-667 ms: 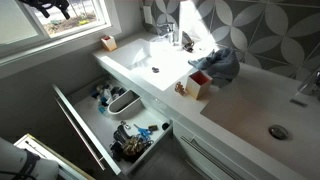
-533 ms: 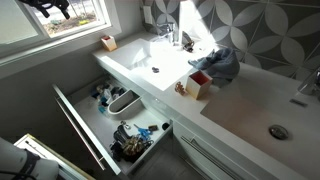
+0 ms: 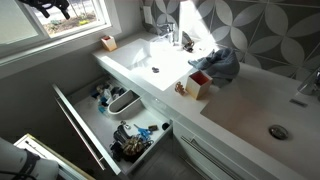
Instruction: Move the box to the left
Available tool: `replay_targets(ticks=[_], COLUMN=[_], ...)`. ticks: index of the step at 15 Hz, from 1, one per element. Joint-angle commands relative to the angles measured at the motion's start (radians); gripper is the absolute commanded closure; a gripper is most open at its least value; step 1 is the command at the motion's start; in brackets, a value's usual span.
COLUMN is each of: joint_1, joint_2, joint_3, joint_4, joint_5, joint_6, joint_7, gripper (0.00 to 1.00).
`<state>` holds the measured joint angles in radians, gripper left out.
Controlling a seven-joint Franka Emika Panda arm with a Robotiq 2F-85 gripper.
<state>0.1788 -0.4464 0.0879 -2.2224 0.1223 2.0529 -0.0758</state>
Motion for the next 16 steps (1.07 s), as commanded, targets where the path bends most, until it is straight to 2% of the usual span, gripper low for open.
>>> replay_targets(ticks=[1, 3, 6, 9, 12, 13, 16], joint_1=[-0.007, -0.007, -0.069, -0.140, -0.192, -0.176, -0.196], joint_2=[0.001, 0.001, -0.001, 0.025, 0.063, 0.016, 0.040], joint_3=[0.006, 0.006, -0.015, -0.079, -0.147, -0.124, -0.156], joint_4=[0.003, 0.003, 0.044, 0.133, 0.228, 0.156, 0.205], joint_5=[0.003, 0.003, -0.074, -0.115, -0.086, -0.094, -0.091], joint_6=[-0.003, -0.003, 0.072, 0.121, 0.128, 0.123, 0.123], joint_7=[-0.002, -0.002, 0.015, -0.005, 0.002, -0.007, -0.009], gripper=[0.00, 0.00, 0.00, 0.00, 0.00, 0.00, 0.00])
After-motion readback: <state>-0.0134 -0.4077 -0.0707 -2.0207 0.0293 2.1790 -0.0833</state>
